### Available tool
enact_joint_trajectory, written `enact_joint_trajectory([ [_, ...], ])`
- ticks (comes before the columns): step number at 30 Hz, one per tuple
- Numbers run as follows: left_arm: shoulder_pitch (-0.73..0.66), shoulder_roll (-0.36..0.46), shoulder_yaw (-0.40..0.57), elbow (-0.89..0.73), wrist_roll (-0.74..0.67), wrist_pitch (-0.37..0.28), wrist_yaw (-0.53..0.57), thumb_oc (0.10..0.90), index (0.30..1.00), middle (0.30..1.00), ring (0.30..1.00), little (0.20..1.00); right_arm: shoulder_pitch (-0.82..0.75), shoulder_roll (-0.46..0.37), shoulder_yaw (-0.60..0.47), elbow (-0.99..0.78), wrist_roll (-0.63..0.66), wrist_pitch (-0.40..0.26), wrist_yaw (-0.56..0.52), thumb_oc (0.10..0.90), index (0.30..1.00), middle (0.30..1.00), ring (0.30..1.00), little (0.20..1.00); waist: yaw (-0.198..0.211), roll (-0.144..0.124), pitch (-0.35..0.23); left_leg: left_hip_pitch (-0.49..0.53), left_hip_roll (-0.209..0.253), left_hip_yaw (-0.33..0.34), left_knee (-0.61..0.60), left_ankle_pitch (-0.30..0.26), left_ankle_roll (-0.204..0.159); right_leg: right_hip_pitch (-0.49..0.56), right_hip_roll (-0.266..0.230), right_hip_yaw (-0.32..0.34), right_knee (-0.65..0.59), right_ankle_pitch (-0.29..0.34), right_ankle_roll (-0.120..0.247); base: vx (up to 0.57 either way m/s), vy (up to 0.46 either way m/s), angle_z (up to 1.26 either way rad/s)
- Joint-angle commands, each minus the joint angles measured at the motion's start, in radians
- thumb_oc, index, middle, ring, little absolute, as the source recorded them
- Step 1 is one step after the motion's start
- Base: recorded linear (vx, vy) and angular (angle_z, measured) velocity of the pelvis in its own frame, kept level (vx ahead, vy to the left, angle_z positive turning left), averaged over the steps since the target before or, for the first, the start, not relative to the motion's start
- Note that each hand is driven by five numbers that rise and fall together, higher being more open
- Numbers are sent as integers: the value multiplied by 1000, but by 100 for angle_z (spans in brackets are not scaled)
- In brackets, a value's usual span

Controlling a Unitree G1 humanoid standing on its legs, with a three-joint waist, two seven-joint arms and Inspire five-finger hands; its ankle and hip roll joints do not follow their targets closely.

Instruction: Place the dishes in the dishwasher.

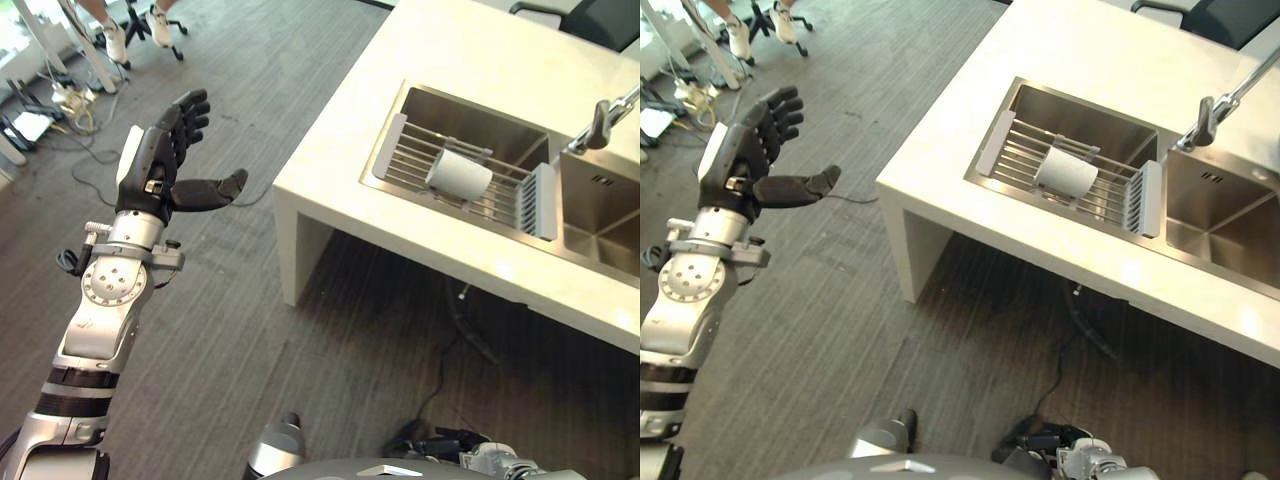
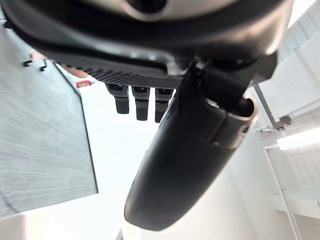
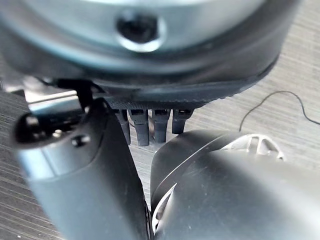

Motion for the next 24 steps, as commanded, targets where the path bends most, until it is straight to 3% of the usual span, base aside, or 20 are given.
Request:
enact_joint_trajectory([
  [1,-130,42,8,-79,28,-148,22,800,900,900,900,900,26,7,14,-36,30,11,29,800,900,900,900,900,63,-56,-18,-126,33,-42,21,-58,-22,173,32,-25,24,76,93,352,-173,-6],
  [2,-110,14,5,-140,51,-143,26,800,900,900,900,900,61,95,50,-78,16,-1,13,800,900,900,900,900,46,-69,-36,-104,44,-36,30,-69,-33,185,53,-30,19,77,96,587,-339,-47],
  [3,-113,-2,0,-142,72,-142,36,800,900,900,900,900,108,126,89,-112,5,-6,24,800,900,900,900,900,3,-79,-49,-79,77,-36,47,-89,-55,177,100,5,27,37,84,483,-282,-26],
  [5,-113,-1,-6,-147,80,-140,32,800,900,900,900,900,120,136,102,-113,4,-9,24,800,900,900,900,900,-10,-79,-57,-70,97,-36,62,-98,-64,176,125,5,24,16,73,301,-274,-26],
  [6,-129,-12,-35,-159,81,-133,27,800,900,900,900,900,130,136,137,-114,2,-17,19,800,900,900,900,900,-24,-67,-65,-90,134,-55,134,-93,-82,186,183,1,11,-32,36,299,-391,-46],
  [7,-147,-23,-51,-171,83,-135,29,800,900,900,900,900,130,134,152,-118,-1,-23,11,800,900,900,900,900,-27,-61,-58,-120,152,-66,209,-57,-96,195,209,6,5,-51,13,189,-386,-62],
  [9,-184,-49,-80,-179,86,-136,39,800,900,900,900,900,130,129,164,-129,23,-28,1,800,900,900,900,900,-30,-43,-44,-198,194,-99,373,-31,-123,228,260,4,-21,-88,-10,141,-299,-12],
  [12,-218,-75,-119,-186,88,-136,44,800,900,900,900,900,129,120,167,-141,51,-32,-11,800,900,900,900,900,-39,-37,-35,-240,205,-70,418,-7,-125,259,285,-2,-62,-107,-36,87,-113,-11],
  [13,-242,-89,-142,-174,98,-132,50,800,900,900,900,900,125,120,182,-161,56,-33,-13,800,900,900,900,900,-25,-36,-27,-275,131,-102,370,-44,-119,272,287,8,-90,-105,-34,43,4,-9],
  [14,-247,-91,-151,-176,107,-129,49,800,900,900,900,900,126,122,180,-169,58,-35,-15,800,900,900,900,900,-21,-42,-26,-291,76,-106,297,-37,-101,262,274,-8,-99,-88,-32,25,39,6],
  [15,-247,-91,-151,-176,107,-129,49,800,900,900,900,900,126,122,180,-169,58,-35,-15,800,900,900,900,900,-21,-42,-26,-291,76,-106,297,-37,-101,262,274,-8,-99,-88,-32,-3,115,-1],
  [16,-252,-88,-166,-161,151,-119,57,800,900,900,900,900,130,118,180,-180,70,-33,-4,800,900,900,900,900,-29,-31,-30,-291,78,-98,183,2,-105,262,277,-7,-106,-92,-29,32,64,-15],
  [17,-252,-88,-166,-161,151,-119,57,800,900,900,900,900,130,118,180,-180,70,-33,-4,800,900,900,900,900,-29,-31,-30,-291,78,-98,183,2,-105,262,277,-7,-106,-92,-29,112,96,-34],
  [18,-253,-74,-182,-179,149,-136,53,800,900,900,900,900,136,130,177,-171,69,-45,-16,800,900,900,900,900,-35,-14,-49,-257,107,-54,73,60,-110,263,291,-11,-111,-97,-24,121,77,-45],
  [21,-241,-65,-210,-165,132,-126,33,800,900,900,900,900,163,161,175,-176,82,-44,-12,800,900,900,900,900,-43,1,-74,-208,83,-60,-14,68,-105,250,280,-10,-117,-79,-12,90,116,-69],
  [22,-224,-64,-227,-155,139,-125,23,800,900,900,900,900,188,178,169,-172,90,-45,-2,800,900,900,900,900,-56,11,-95,-166,80,-31,-84,87,-107,250,268,-18,-117,-78,-3,81,162,-94],
  [24,-210,-62,-230,-140,151,-122,22,800,900,900,900,900,198,182,173,-173,89,-43,3,800,900,900,900,900,-62,15,-103,-146,76,-22,-101,95,-108,251,263,-14,-117,-74,2,80,123,-12],
])
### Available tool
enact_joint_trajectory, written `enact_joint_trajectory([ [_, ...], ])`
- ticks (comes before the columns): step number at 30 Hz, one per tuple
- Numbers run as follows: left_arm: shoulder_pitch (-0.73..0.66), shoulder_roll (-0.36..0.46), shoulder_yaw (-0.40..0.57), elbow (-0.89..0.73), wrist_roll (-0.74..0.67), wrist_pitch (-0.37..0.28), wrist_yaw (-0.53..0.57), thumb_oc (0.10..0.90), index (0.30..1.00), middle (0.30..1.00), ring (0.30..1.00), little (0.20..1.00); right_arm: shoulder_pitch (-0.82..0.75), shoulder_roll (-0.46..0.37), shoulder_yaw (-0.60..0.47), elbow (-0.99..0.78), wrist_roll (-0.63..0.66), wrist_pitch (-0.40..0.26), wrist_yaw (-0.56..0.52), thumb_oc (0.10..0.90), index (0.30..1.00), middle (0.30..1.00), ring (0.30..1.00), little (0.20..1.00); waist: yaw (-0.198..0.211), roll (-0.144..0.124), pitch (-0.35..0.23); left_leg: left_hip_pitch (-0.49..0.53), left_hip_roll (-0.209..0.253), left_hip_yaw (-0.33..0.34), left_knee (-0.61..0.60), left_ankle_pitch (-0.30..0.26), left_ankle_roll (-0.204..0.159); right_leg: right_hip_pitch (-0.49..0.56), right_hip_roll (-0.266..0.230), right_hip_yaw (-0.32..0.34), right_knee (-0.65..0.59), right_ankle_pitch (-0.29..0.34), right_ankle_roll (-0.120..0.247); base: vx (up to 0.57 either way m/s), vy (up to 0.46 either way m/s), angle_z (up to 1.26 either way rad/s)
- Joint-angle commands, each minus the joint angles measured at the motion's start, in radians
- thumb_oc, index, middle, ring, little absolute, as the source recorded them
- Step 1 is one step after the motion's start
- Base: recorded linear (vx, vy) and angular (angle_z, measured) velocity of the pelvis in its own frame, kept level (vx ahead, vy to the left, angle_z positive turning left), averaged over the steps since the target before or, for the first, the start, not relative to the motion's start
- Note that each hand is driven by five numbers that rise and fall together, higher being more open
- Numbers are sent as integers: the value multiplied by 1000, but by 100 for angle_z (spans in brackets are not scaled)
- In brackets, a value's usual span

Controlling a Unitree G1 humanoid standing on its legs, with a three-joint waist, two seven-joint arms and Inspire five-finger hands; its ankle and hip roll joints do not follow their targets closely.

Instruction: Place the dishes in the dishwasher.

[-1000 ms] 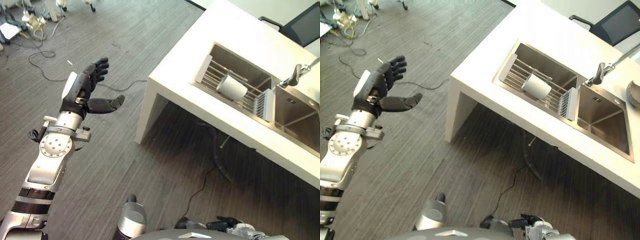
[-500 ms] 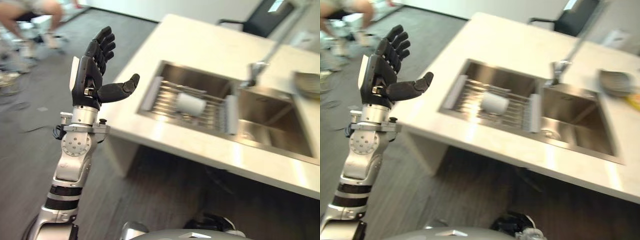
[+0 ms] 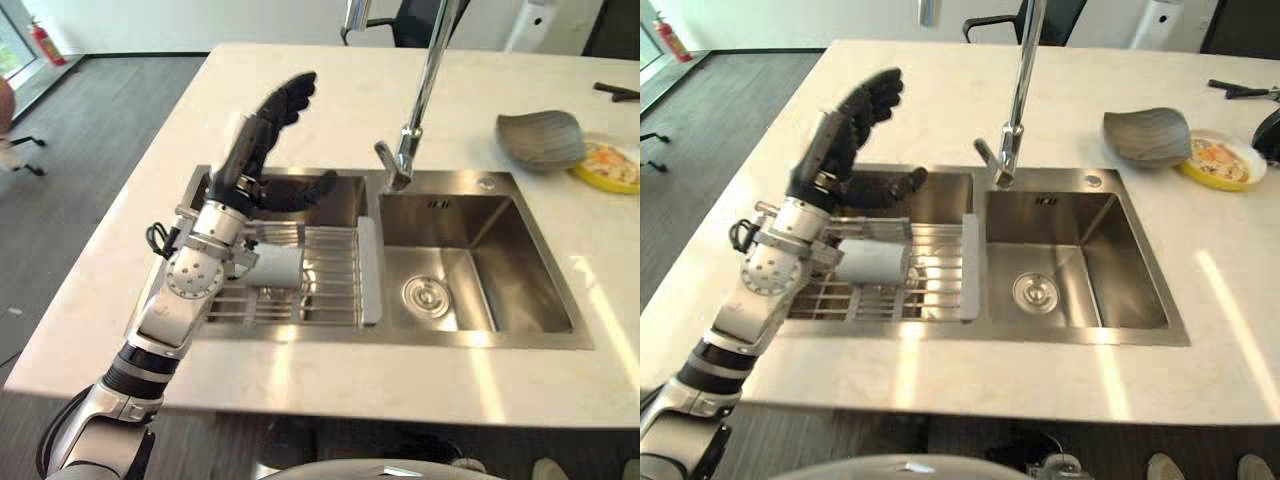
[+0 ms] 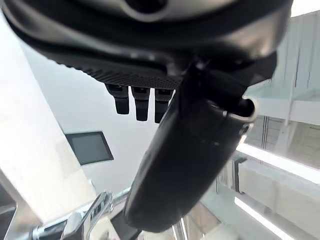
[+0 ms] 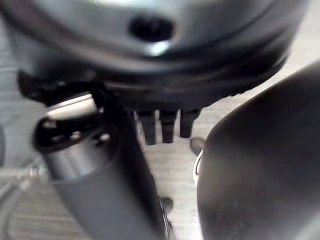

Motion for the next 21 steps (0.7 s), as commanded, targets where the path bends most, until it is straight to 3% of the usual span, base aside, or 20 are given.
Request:
enact_joint_trajectory([
  [1,-86,34,84,-42,17,-75,8,800,900,900,900,900,64,67,38,12,-1,10,18,800,900,900,900,900,36,-28,-35,145,46,-10,-45,-182,-151,-83,-135,1,-157,158,108,96,133,22],
  [6,-4,44,82,4,9,-48,-26,800,900,900,900,900,86,86,17,43,-13,15,9,800,900,900,900,900,22,-8,-54,166,37,-1,-61,-185,-148,-76,-143,1,-157,159,115,77,121,17],
  [11,77,35,88,2,-12,-39,-53,800,900,900,900,900,80,99,18,64,-40,16,-7,800,900,900,900,900,35,6,-67,158,30,-11,-61,-187,-144,-73,-153,-13,-157,161,120,37,71,8],
  [21,188,7,39,-36,-75,-26,-91,800,900,900,900,900,-26,174,65,126,-45,16,-57,800,900,900,900,900,104,47,-93,133,12,-79,-61,-173,-134,-55,-156,-66,-157,148,116,29,38,8],
])
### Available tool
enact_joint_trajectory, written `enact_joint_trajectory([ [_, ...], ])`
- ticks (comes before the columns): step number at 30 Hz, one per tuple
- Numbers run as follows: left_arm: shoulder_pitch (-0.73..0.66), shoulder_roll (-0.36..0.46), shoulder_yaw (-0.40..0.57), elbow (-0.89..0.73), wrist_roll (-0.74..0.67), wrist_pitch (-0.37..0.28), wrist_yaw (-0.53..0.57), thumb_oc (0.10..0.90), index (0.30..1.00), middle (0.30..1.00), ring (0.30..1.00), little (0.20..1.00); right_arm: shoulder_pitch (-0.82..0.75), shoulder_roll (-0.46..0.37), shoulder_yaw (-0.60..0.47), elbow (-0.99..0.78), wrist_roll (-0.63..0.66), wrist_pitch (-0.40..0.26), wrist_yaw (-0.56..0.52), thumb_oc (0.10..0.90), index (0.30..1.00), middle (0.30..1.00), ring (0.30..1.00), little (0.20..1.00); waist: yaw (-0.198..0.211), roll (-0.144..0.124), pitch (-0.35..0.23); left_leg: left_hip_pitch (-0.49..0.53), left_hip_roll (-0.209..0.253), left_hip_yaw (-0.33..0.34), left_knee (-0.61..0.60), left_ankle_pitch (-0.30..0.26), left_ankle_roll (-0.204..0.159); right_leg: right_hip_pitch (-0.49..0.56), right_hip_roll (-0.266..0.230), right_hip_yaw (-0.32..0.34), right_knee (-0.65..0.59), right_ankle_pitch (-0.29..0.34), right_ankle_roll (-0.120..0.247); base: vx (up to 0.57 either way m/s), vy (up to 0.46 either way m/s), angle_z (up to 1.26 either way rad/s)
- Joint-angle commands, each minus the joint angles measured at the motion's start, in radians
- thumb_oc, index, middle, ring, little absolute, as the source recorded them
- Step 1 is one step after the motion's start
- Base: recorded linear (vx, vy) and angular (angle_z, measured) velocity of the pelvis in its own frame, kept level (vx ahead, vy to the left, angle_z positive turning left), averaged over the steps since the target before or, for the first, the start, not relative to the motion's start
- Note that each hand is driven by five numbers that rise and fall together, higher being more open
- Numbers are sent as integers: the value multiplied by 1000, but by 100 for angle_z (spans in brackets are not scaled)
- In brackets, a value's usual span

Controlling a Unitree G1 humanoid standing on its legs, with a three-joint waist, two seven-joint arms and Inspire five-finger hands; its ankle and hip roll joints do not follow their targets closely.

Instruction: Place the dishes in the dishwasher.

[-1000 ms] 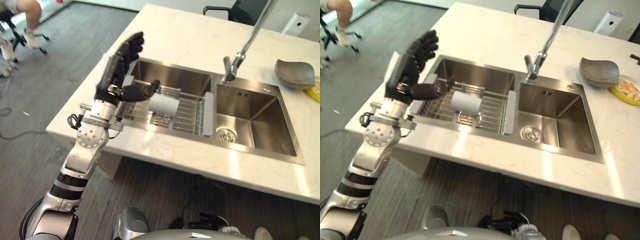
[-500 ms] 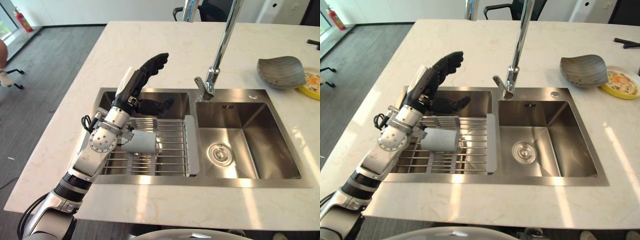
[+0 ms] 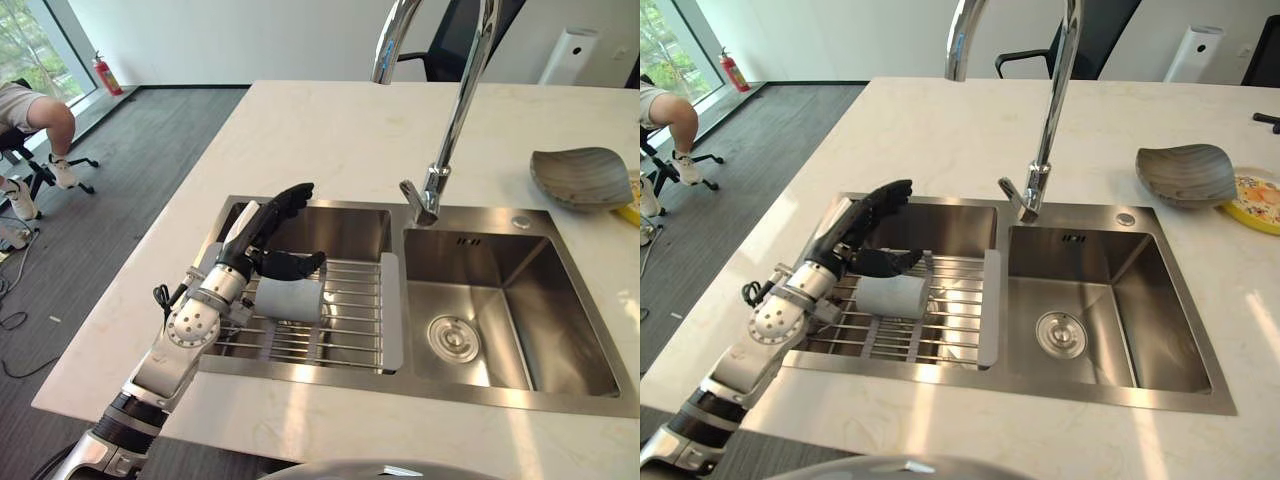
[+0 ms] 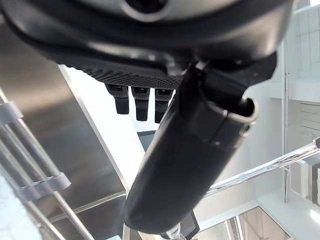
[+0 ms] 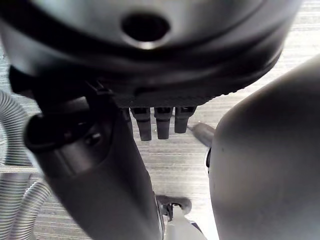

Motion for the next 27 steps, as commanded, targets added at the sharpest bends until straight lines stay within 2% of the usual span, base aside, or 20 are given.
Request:
enact_joint_trajectory([
  [1,-84,-12,23,-88,-43,-68,-12,800,900,900,900,900,-38,172,81,33,-45,40,-17,800,900,900,900,900,64,36,2,78,77,-20,10,-120,-75,-84,-78,-36,9,91,83,20,32,11],
  [6,-89,31,-72,-126,-66,-52,-89,800,900,900,900,900,-75,197,104,60,-54,45,-34,800,900,900,900,900,83,57,-4,62,72,-50,10,-109,-74,-81,-79,-56,9,84,82,8,30,15],
  [7,-116,61,-133,-133,-66,-50,-125,800,900,900,900,900,-83,211,124,73,-63,50,-35,800,900,900,900,900,83,67,-9,57,72,-56,10,-108,-74,-79,-79,-65,9,82,83,15,24,15],
  [8,-125,69,-151,-129,-59,-54,-127,800,900,900,900,900,-85,215,130,75,-65,52,-34,800,900,900,900,900,84,69,-12,56,71,-59,10,-108,-74,-78,-79,-68,9,82,83,84,-8,17],
  [9,-130,74,-168,-121,-52,-53,-129,800,900,900,900,900,-87,219,141,76,-69,53,-35,800,900,900,900,900,83,71,-16,64,78,-69,10,-127,-82,-69,-72,-54,9,63,88,78,-45,13],
  [10,-160,137,-116,-108,-29,-88,-138,800,900,900,900,900,50,44,71,68,-97,65,53,800,900,900,900,900,47,53,-1,70,83,-54,10,-134,-88,-71,-70,-48,9,69,89,45,-88,15],
  [11,-122,184,-63,-104,-21,-122,-170,800,900,900,900,900,102,19,79,21,-120,17,52,800,900,900,900,900,32,52,9,79,86,-36,10,-141,-92,-70,-68,-42,9,76,92,-25,-55,21],
  [13,-115,187,-57,-108,-20,-121,-170,800,900,900,900,900,104,21,83,19,-121,17,51,800,900,900,900,900,30,50,8,80,86,-34,10,-142,-91,-70,-69,-40,9,76,92,-20,-30,23],
  [15,-59,275,-5,-156,-35,-115,-187,800,900,900,900,900,113,57,69,18,-112,29,53,800,900,900,900,900,27,38,12,81,88,-25,10,-144,-95,-74,-69,-33,9,80,96,-20,-33,-7],
  [18,-36,323,18,-142,-37,-123,-187,800,900,900,900,900,115,70,87,22,-132,31,61,800,900,900,900,900,21,34,10,85,91,-12,10,-147,-95,-78,-70,-22,9,84,99,1,4,7],
  [23,-12,415,71,-133,114,-159,-136,800,900,900,900,900,132,85,100,18,-143,28,78,800,900,900,900,900,22,27,7,96,94,3,10,-154,-93,-78,-73,-7,9,89,104,-4,15,1],
  [27,-12,451,66,-136,157,-163,-138,800,900,900,900,900,140,87,98,19,-145,25,78,800,900,900,900,900,20,24,6,101,94,8,10,-156,-92,-79,-74,-1,9,90,106,1,22,-15],
])
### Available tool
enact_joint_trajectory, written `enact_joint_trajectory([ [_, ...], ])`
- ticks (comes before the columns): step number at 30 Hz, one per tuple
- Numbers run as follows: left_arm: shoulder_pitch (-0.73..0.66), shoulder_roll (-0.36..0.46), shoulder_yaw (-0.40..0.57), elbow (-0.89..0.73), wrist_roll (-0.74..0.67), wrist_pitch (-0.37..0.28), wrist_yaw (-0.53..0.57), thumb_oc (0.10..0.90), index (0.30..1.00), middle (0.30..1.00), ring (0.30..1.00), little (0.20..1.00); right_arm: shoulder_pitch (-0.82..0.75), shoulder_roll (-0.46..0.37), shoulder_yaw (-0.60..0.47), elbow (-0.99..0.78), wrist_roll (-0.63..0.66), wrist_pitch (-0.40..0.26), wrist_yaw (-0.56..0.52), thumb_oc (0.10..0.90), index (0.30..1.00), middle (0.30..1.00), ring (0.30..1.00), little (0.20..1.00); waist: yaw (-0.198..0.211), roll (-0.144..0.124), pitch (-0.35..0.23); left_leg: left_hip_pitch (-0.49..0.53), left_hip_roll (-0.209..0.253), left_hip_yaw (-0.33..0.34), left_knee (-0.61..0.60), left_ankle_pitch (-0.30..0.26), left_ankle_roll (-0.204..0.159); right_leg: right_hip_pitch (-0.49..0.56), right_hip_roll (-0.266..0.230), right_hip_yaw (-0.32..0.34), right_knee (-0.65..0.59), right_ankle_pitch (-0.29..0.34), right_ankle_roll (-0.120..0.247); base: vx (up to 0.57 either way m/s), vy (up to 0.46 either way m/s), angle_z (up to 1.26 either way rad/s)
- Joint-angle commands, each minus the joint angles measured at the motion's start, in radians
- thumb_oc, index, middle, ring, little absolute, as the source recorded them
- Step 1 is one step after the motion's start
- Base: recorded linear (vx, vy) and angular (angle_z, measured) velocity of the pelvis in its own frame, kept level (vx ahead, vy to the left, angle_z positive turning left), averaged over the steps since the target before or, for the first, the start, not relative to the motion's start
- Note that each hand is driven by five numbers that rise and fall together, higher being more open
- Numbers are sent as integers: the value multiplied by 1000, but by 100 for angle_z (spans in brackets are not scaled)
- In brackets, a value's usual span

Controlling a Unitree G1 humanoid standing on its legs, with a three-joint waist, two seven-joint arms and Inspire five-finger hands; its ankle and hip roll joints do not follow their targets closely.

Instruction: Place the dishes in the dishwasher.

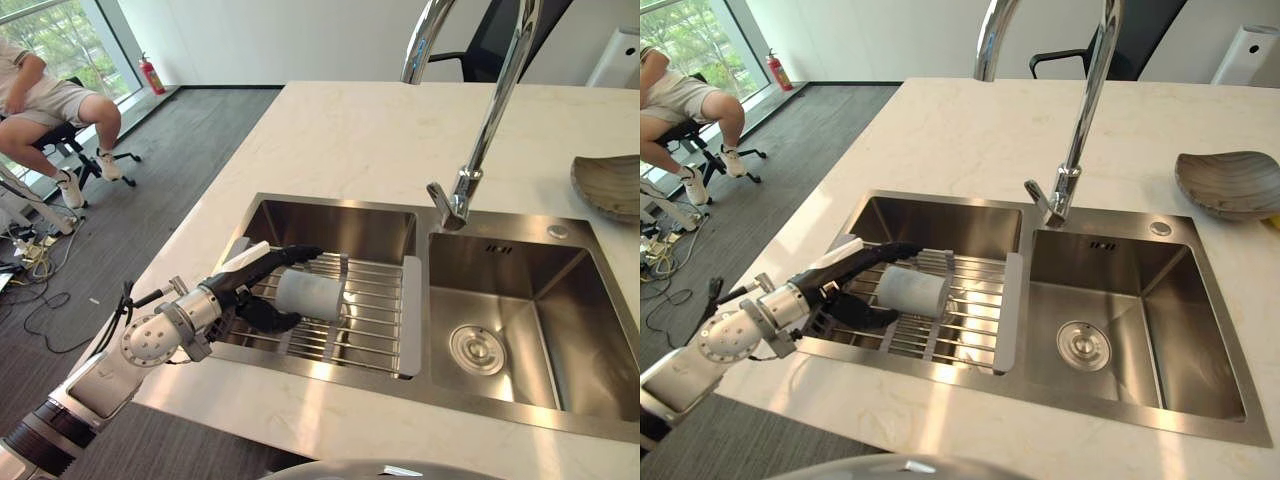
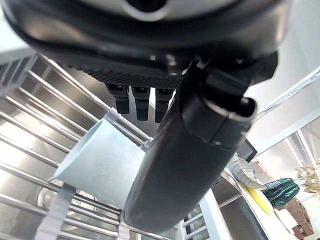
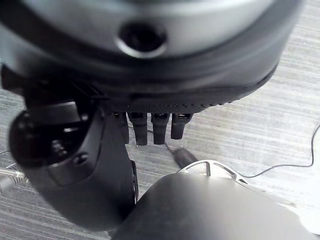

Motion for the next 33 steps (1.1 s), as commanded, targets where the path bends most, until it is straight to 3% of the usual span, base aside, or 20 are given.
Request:
enact_joint_trajectory([
  [1,-96,53,109,-49,44,-112,51,800,900,900,900,900,40,167,80,13,-60,31,62,800,900,900,900,900,9,11,12,83,84,14,11,-151,-79,-81,-61,8,7,96,97,4,19,-7],
  [11,-121,55,28,4,185,-111,54,800,900,900,900,900,35,153,86,-15,-72,16,44,800,900,900,900,900,-7,10,16,85,74,36,11,-141,-65,-94,-71,11,7,114,92,-15,21,-2],
  [21,-157,-29,-81,93,290,-104,65,800,900,900,900,900,2,148,132,-86,-79,-1,30,800,900,900,900,900,-24,12,18,105,67,71,11,-154,-54,-102,-84,45,7,126,99,-3,34,-16],
  [28,-154,-76,-74,157,422,-111,129,800,900,900,900,900,8,143,120,-77,-77,-6,15,800,900,900,900,900,-32,10,18,106,65,72,11,-157,-54,-103,-88,46,7,125,100,1,4,-2],
  [33,-157,-143,-76,223,487,-78,146,800,900,900,900,900,4,140,104,-57,-77,1,4,800,900,900,900,900,-41,12,20,110,62,73,11,-163,-51,-103,-90,46,7,124,99,0,0,0],
])
